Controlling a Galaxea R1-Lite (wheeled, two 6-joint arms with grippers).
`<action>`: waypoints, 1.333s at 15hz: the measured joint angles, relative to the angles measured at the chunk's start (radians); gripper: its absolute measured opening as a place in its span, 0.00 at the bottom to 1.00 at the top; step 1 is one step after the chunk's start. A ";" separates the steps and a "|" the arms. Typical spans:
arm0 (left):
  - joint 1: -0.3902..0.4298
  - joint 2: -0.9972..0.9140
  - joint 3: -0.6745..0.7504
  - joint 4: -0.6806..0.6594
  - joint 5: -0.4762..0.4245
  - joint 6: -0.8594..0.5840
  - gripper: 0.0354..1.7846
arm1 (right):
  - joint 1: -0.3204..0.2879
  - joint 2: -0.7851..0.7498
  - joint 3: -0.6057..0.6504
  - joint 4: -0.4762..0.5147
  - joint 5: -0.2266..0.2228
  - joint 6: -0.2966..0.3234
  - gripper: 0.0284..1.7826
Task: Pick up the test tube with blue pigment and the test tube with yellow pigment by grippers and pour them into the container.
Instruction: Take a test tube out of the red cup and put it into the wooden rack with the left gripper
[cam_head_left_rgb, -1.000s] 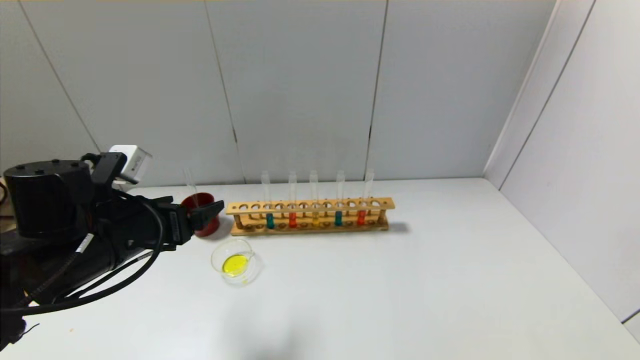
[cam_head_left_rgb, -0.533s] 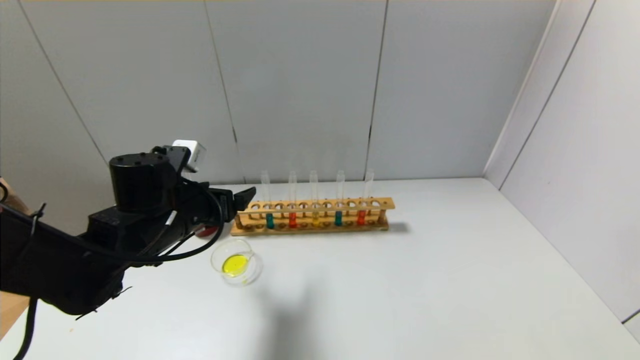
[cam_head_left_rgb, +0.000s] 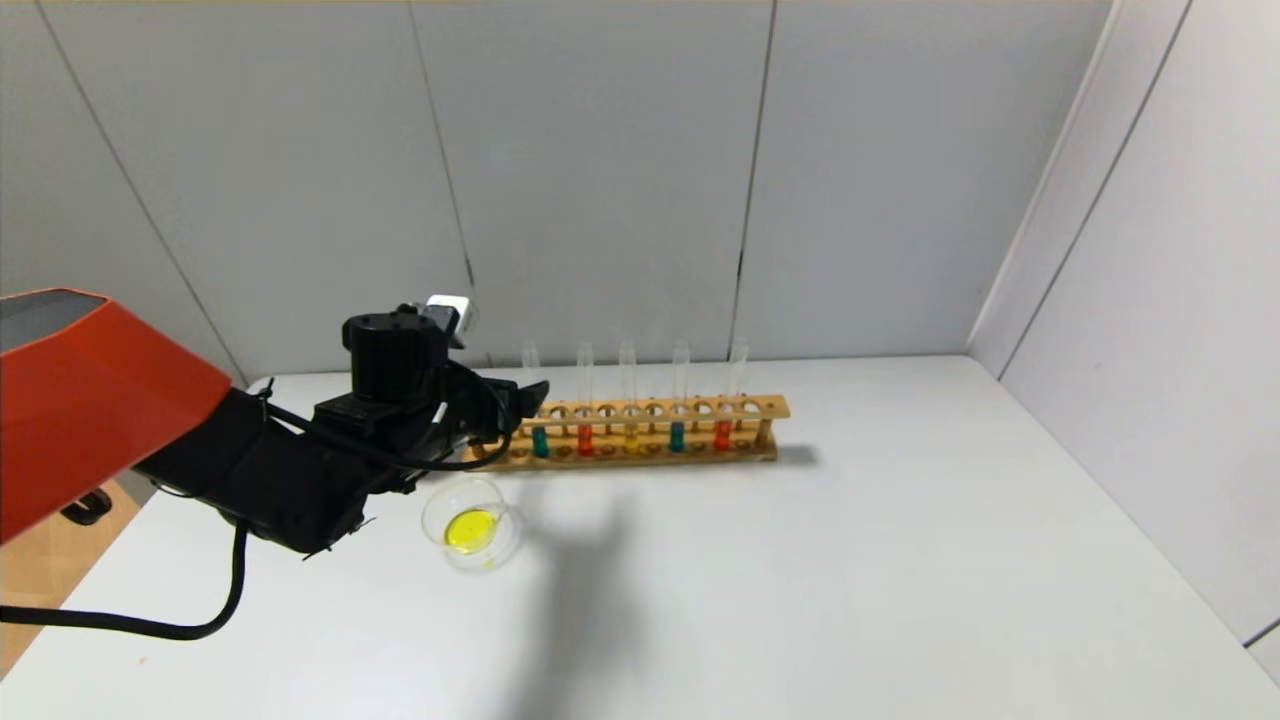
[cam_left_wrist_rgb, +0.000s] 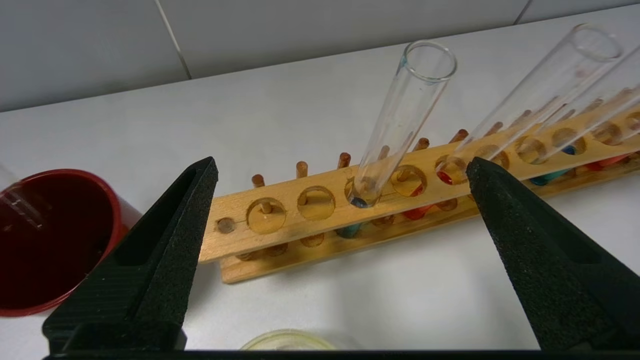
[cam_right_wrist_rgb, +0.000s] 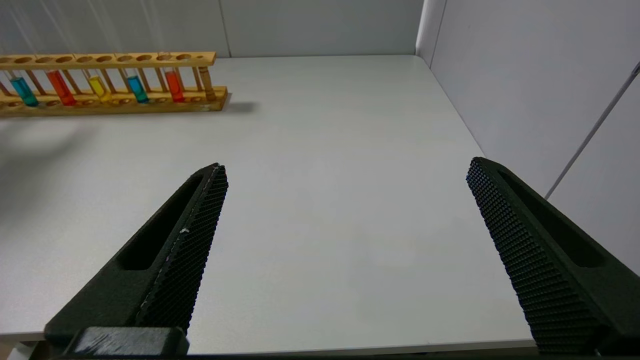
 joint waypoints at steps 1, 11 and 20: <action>0.000 0.021 -0.019 0.001 0.000 0.000 0.98 | 0.000 0.000 0.000 0.000 0.000 0.000 0.98; 0.000 0.116 -0.123 0.038 0.001 -0.001 0.92 | 0.000 0.000 0.000 0.000 0.000 0.000 0.98; -0.010 0.125 -0.141 0.047 0.000 -0.004 0.17 | 0.000 0.000 0.000 0.000 0.000 0.000 0.98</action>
